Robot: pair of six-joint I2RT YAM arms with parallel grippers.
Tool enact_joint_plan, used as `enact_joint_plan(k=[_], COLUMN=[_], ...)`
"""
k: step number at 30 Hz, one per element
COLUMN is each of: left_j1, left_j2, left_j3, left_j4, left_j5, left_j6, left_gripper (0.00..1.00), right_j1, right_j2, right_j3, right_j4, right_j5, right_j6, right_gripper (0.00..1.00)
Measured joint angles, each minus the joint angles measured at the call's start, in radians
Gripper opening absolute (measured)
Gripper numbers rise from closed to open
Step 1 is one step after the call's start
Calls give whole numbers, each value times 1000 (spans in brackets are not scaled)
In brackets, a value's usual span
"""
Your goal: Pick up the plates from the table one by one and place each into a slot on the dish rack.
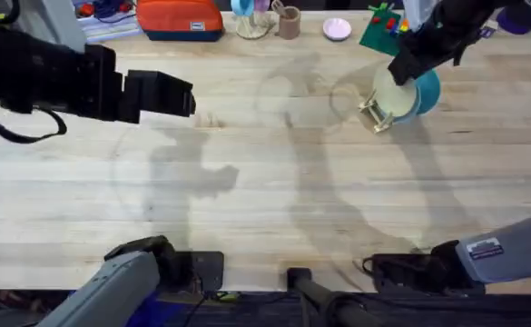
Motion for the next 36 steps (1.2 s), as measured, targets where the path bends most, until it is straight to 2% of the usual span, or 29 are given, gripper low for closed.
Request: enact_joint_plan(k=[10, 17, 36], left_j1=[0, 0, 0], left_j2=[0, 0, 0], left_j3=[0, 0, 0], left_j4=[0, 0, 0], left_j5=[0, 0, 0], left_j6=[0, 0, 0], left_gripper=[995, 995, 996], right_j1=[0, 0, 0], right_j2=[0, 0, -28], right_j3=[0, 0, 0], right_j4=[0, 1, -2], right_j5=[0, 0, 1], right_j6=[0, 0, 0], right_gripper=[36, 153, 175])
